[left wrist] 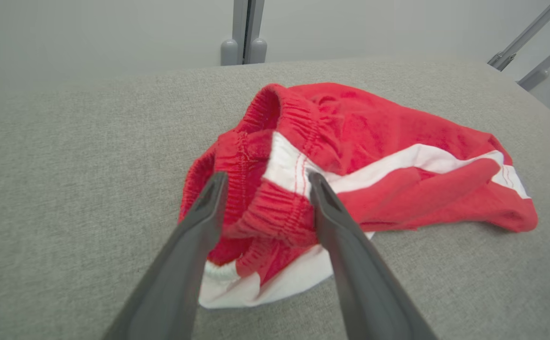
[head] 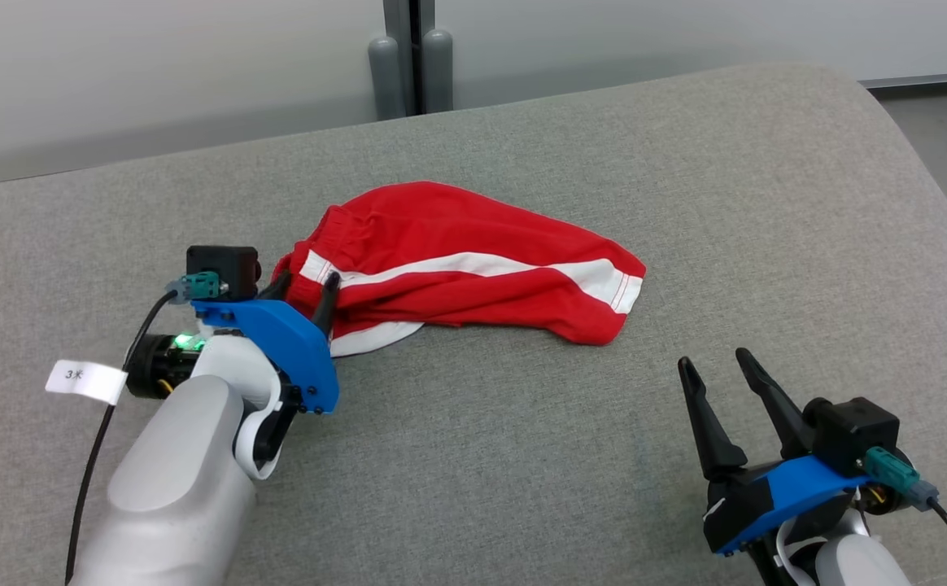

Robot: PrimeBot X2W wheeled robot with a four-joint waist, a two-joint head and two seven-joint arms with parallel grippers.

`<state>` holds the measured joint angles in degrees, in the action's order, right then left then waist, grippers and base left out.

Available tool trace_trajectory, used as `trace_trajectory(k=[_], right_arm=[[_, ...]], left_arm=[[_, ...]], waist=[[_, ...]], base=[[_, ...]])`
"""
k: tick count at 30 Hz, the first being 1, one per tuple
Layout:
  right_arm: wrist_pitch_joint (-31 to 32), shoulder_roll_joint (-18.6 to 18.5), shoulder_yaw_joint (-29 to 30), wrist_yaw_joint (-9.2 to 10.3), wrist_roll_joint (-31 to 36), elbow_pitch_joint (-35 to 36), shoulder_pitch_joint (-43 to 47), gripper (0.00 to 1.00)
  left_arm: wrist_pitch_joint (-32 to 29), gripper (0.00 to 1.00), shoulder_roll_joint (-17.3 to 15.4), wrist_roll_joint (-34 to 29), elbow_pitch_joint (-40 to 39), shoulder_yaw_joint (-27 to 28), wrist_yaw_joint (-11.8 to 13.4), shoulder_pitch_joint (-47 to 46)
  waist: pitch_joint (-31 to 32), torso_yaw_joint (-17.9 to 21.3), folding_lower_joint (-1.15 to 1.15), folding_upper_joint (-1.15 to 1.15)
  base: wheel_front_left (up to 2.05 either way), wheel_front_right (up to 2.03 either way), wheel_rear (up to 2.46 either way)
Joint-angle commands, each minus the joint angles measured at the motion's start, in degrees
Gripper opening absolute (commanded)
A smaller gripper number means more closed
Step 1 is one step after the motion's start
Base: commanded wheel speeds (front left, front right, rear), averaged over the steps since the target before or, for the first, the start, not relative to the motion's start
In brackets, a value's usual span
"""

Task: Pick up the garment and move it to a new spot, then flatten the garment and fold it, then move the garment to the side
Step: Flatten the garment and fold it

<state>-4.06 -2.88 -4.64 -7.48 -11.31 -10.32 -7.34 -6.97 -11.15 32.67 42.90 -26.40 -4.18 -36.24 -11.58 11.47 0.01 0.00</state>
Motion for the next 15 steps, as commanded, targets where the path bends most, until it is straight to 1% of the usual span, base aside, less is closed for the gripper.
trace_trajectory(k=[1, 4, 7, 11, 15], right_arm=[[-0.4, 0.0, 0.3, -0.03, -0.2, -0.2, -0.9, 1.00], [-0.6, 0.0, 0.7, -0.03, -0.4, -0.5, -0.7, 1.00], [-0.6, 0.0, 0.8, -0.03, -0.8, -0.5, -0.9, 1.00], [-0.3, 0.0, 1.2, -0.03, -0.3, -0.3, -0.7, 1.00], [0.1, 0.0, 2.0, -0.03, -0.2, 0.2, 0.1, 1.00]], left_arm=[[-0.5, 0.00, 0.3, 0.7, 0.6, -0.1, -0.8, -0.9], [-0.3, 0.00, 1.3, 2.3, 0.8, -0.4, -1.8, -0.2], [2.0, 0.00, 2.5, 4.4, 0.4, 0.8, -2.2, 1.7], [5.9, 0.00, 3.6, 6.9, -1.7, 3.2, -0.8, 5.9], [7.7, 0.00, 3.9, 8.5, -5.9, 4.5, 1.1, 11.5]], waist=[[-0.2, -0.1, -0.01, 0.00], [-0.2, -0.9, -0.01, 0.00], [0.2, -2.1, -0.01, 0.00], [1.1, -4.3, -0.01, 0.00], [1.9, -7.0, -0.01, 0.00]], base=[[0.00, 0.00, 0.00], [0.00, 0.00, 0.00], [0.00, 0.00, 0.00], [0.00, 0.00, 0.00], [0.00, 0.00, 0.00]])
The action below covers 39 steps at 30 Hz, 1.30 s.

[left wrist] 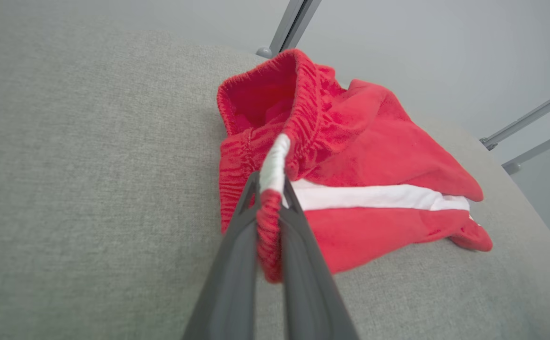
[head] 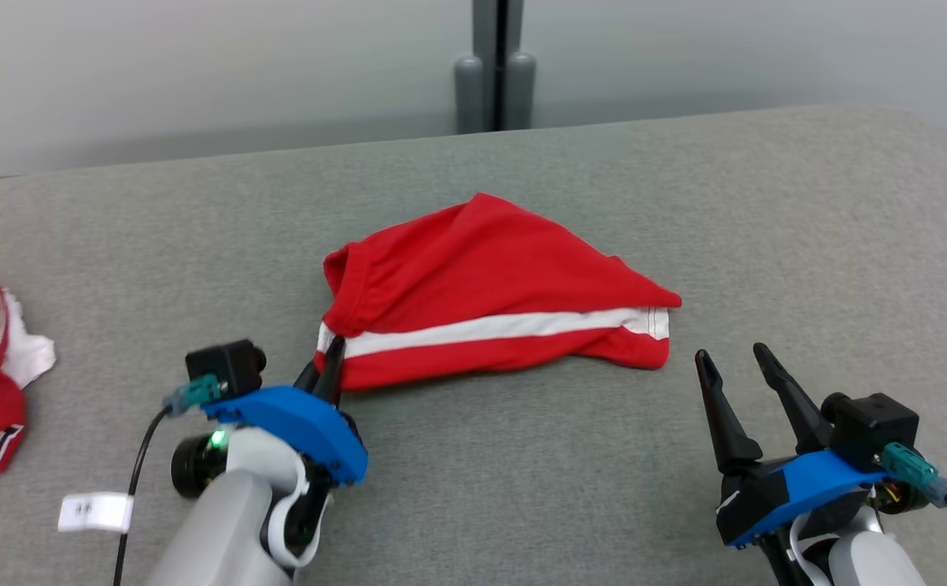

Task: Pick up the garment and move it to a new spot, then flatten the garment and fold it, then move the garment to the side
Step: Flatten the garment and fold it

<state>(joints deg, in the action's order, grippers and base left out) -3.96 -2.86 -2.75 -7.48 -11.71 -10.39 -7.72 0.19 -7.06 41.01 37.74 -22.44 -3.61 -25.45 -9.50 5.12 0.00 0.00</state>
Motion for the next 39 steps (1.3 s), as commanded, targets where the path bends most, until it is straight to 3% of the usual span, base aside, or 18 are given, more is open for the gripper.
trace_trajectory(k=[1, 7, 8, 9, 17, 22, 26, 39], right_arm=[[0.1, -0.1, 0.3, -0.03, 0.3, 0.3, 0.7, 1.00], [0.6, -0.1, 0.9, -0.03, 0.6, 0.7, 1.1, 1.00], [0.8, -0.1, 0.9, -0.03, 0.5, 0.8, 1.2, 1.00], [0.9, -0.1, 1.0, -0.03, 0.5, 0.9, 1.3, 1.00], [1.7, -0.1, 1.7, -0.03, 0.7, 1.6, 2.3, 1.00], [2.2, -0.1, 3.1, -0.03, 1.1, 2.2, 3.6, 1.00], [2.7, -0.1, 3.8, -0.03, 1.1, 2.4, 4.1, 1.00], [4.2, -0.1, 5.5, -0.03, 1.4, 1.9, 6.5, 1.00]], left_arm=[[0.8, 0.00, -0.3, 0.3, -2.1, 0.7, 1.2, 2.3], [1.1, 0.00, -0.4, 1.4, -8.2, 0.8, 3.4, 9.2], [1.1, 0.44, -0.6, 1.2, -9.4, 0.7, 3.6, 10.3], [1.2, 1.00, -0.7, 1.0, -10.1, 0.4, 3.7, 11.2], [8.9, 1.00, -2.2, -1.7, -15.4, 0.7, 3.9, 15.2], [14.1, 1.00, -5.4, -7.1, -18.9, 1.3, 4.2, 17.0], [15.0, 1.00, -7.2, -12.3, -21.0, 2.2, 5.2, 18.5], [15.1, 1.00, -8.4, -16.7, -23.0, 8.2, 5.7, 22.2]], waist=[[0.1, -1.3, 0.00, 0.00], [1.1, -3.8, 0.00, 0.00], [1.2, -4.1, 0.00, 0.00], [1.4, -4.4, 0.00, 0.00], [3.0, -5.0, 0.00, 0.00], [4.7, -4.8, 0.00, 0.00], [5.6, -4.5, 0.00, 0.00], [7.4, -4.3, 0.00, 0.00]], base=[[0.00, 0.00, 0.00], [0.00, 0.00, 0.00], [0.00, 0.00, 0.00], [0.00, 0.00, 0.00], [0.00, 0.00, 0.00], [0.00, 0.00, 0.00], [0.00, 0.00, 0.00], [0.00, 0.00, 0.00]])
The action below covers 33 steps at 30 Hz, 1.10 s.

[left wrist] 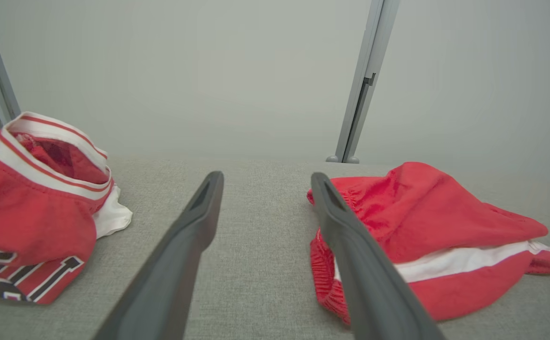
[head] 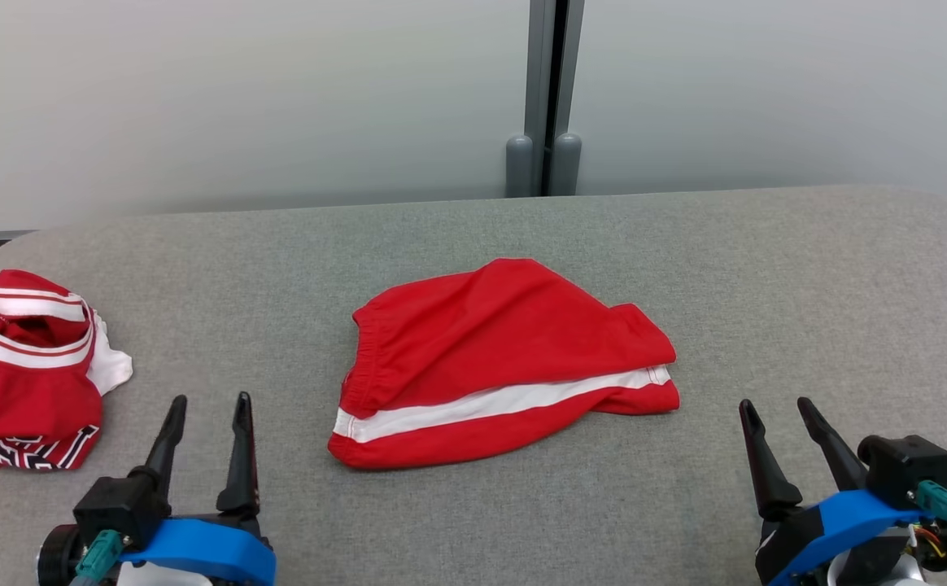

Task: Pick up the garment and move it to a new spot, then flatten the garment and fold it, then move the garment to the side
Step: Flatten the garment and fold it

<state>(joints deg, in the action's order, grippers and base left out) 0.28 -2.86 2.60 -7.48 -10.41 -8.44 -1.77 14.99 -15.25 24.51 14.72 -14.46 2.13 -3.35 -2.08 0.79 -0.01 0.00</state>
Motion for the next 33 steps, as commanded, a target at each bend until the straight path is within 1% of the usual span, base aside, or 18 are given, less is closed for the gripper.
trace_trajectory(k=[1, 5, 11, 16, 19, 24, 27, 28, 32, 33], right_arm=[[-0.1, -0.1, 0.2, -0.03, 0.1, -0.1, 0.9, 1.00], [-0.2, -0.1, 0.2, -0.03, 0.1, -0.5, 1.4, 1.00], [-0.3, -0.1, 0.0, -0.03, -0.1, -0.6, 1.5, 1.00], [-0.4, -0.1, -0.2, -0.03, -0.3, -0.4, 1.5, 1.00], [0.1, -0.1, -0.7, -0.03, 0.0, -0.2, 0.9, 1.00], [2.2, -0.1, -2.5, -0.03, 1.5, 0.4, -1.5, 1.00], [6.2, -0.1, -2.8, -0.02, 2.5, -0.9, -3.4, 1.00], [9.0, -0.1, -3.1, -0.03, 3.0, -1.4, -5.3, 1.00], [13.8, -0.1, -3.9, -0.03, 3.3, -1.9, -8.6, 1.00], [14.6, -0.1, -4.4, -0.03, 3.2, -1.9, -9.3, 1.00]], left_arm=[[0.3, 1.00, -0.1, -0.3, 0.0, 0.4, 0.1, 0.0], [0.0, 1.00, 0.1, -0.1, -0.6, 0.3, 0.7, 0.6], [-1.4, 1.00, 0.1, 0.3, -1.4, -0.1, 1.0, 0.6], [-2.2, 1.00, 0.0, 0.6, -2.1, -0.5, 1.1, 0.9], [-3.9, 1.00, -0.2, 0.7, -2.3, -1.3, 0.6, 0.9], [-11.9, 1.00, -0.5, 1.9, -2.1, -3.9, -0.9, -1.9], [-17.7, 1.00, -0.9, 2.8, -1.8, -5.7, -2.3, -4.0], [-21.4, 1.00, -1.4, 2.9, -1.2, -6.6, -3.0, -5.8], [-29.2, 1.00, -2.1, 3.5, 0.7, -8.1, -3.0, -8.6], [-30.3, 1.00, -2.2, 3.5, 0.7, -8.2, -3.1, -9.5]], waist=[[0.2, 0.0, 0.01, 0.00], [0.6, 0.0, 0.01, 0.00], [0.8, 0.3, 0.01, 0.00], [0.9, 0.4, 0.01, 0.00], [0.6, 0.4, 0.01, 0.00], [-0.9, 0.4, 0.01, 0.00], [-2.3, 0.6, 0.01, 0.00], [-3.3, 0.8, 0.01, 0.00], [-5.2, 1.4, 0.01, 0.00], [-5.8, 1.6, 0.01, 0.00]], base=[[0.00, 0.00, 0.00], [0.00, 0.00, 0.00], [0.00, 0.00, 0.00], [0.00, 0.00, 0.00], [0.00, 0.00, 0.00], [0.00, 0.00, 0.00], [0.00, 0.00, 0.00], [0.00, 0.00, 0.00], [0.00, 0.00, 0.00], [0.00, 0.00, 0.00]])
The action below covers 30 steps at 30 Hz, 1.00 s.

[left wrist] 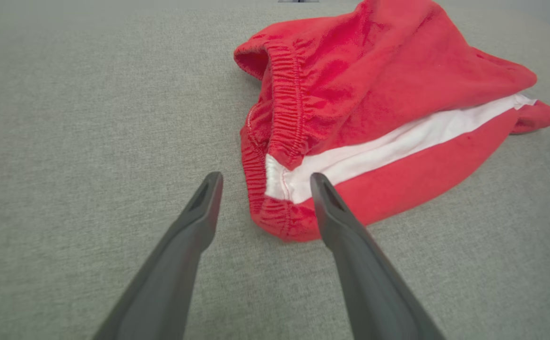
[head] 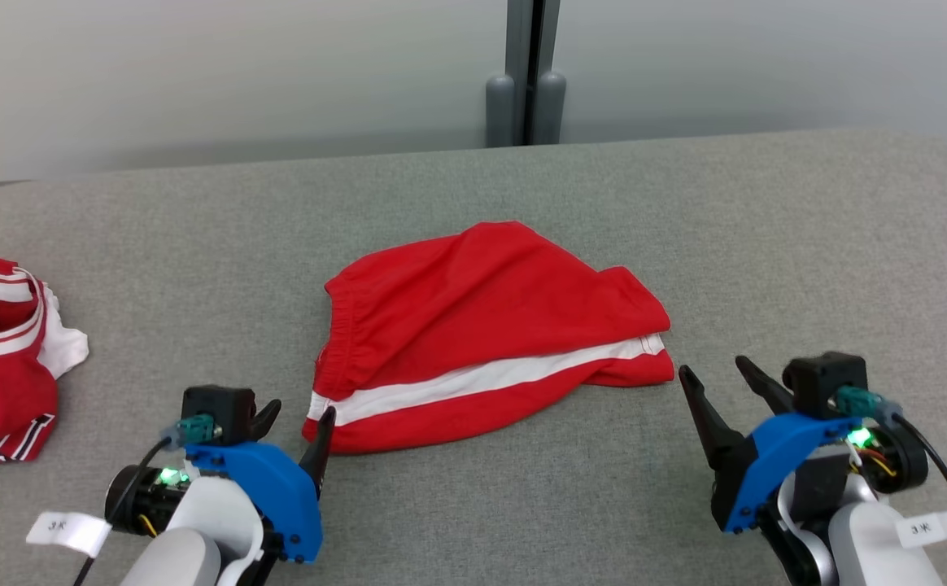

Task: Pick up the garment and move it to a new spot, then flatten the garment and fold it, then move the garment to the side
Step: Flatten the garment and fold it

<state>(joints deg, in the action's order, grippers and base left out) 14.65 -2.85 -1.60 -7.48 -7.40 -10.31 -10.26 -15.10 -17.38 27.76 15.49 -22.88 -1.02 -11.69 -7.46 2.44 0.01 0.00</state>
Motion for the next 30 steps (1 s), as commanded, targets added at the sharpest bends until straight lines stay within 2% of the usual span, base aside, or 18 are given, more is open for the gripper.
trace_trajectory(k=[1, 7, 9, 10, 14, 19, 26, 27, 28, 29, 30], right_arm=[[0.8, -0.1, -0.5, -0.03, 0.2, -0.1, -1.6, 1.00], [3.5, -0.1, -1.0, -0.03, -0.6, -1.6, -4.7, 1.00], [4.3, -0.1, -0.7, -0.03, -1.1, -2.7, -5.9, 1.00], [4.6, -0.1, -0.5, -0.03, -1.2, -3.1, -6.6, 1.00], [6.4, -0.1, 0.0, -0.03, -1.7, -5.2, -9.0, 1.00], [9.0, -0.1, 0.8, -0.03, -2.8, -12.0, -15.4, 1.00], [11.1, -0.1, -0.6, -0.03, 0.5, -20.9, -20.0, 1.00], [12.0, -0.1, -1.0, -0.03, 0.8, -22.2, -20.2, 0.77], [12.5, -0.1, -1.5, -0.04, 0.6, -23.3, -20.1, 0.41], [12.6, 0.0, -2.0, -0.04, 0.4, -24.0, -20.0, 0.15], [12.5, 0.0, -2.6, -0.05, 0.1, -24.4, -19.9, 0.00]], left_arm=[[-1.3, 1.00, -0.1, 0.8, 0.1, 0.2, -0.1, -1.7], [-5.3, 1.00, -0.4, 1.9, 0.3, 0.0, -0.5, -4.0], [-5.3, 0.37, -0.6, 1.7, 0.3, -0.2, -0.8, -4.7], [-5.4, 0.00, -0.6, 1.8, 0.4, -0.3, -0.9, -4.9], [-5.1, 0.00, -0.2, 2.4, 0.5, -0.3, -1.0, -5.6], [-2.8, 0.00, 1.4, 3.0, 0.8, -0.5, -1.1, -5.7], [-1.3, 0.00, 2.6, 2.9, 2.1, -1.2, -1.7, -6.7], [-1.2, 0.00, 2.7, 3.0, 2.4, -1.3, -1.8, -6.8], [-0.8, 0.00, 2.8, 3.0, 2.6, -1.4, -1.9, -6.9], [-0.3, 0.00, 3.1, 3.1, 2.7, -1.3, -1.9, -7.0], [0.0, 0.00, 3.2, 3.3, 2.9, -1.3, -2.0, -7.1]], waist=[[-0.8, 0.0, -0.01, 0.00], [-3.5, 0.2, -0.01, 0.00], [-4.2, 0.1, -0.01, 0.00], [-4.6, 0.1, -0.01, 0.00], [-5.7, -0.1, -0.01, 0.00], [-7.5, -1.0, -0.01, 0.00], [-8.5, -2.2, -0.01, 0.00], [-8.5, -2.4, -0.01, 0.00], [-8.5, -2.5, -0.01, 0.00], [-8.4, -2.6, -0.01, 0.00], [-8.3, -2.6, -0.01, 0.00]], base=[[0.00, 0.00, 0.00], [0.00, 0.00, 0.00], [0.00, 0.00, 0.00], [0.00, 0.00, 0.00], [0.00, 0.00, 0.00], [0.00, 0.00, 0.00], [0.00, 0.00, 0.00], [0.00, 0.00, 0.00], [0.00, 0.00, 0.00], [0.00, 0.00, 0.00], [0.00, 0.00, 0.00]])
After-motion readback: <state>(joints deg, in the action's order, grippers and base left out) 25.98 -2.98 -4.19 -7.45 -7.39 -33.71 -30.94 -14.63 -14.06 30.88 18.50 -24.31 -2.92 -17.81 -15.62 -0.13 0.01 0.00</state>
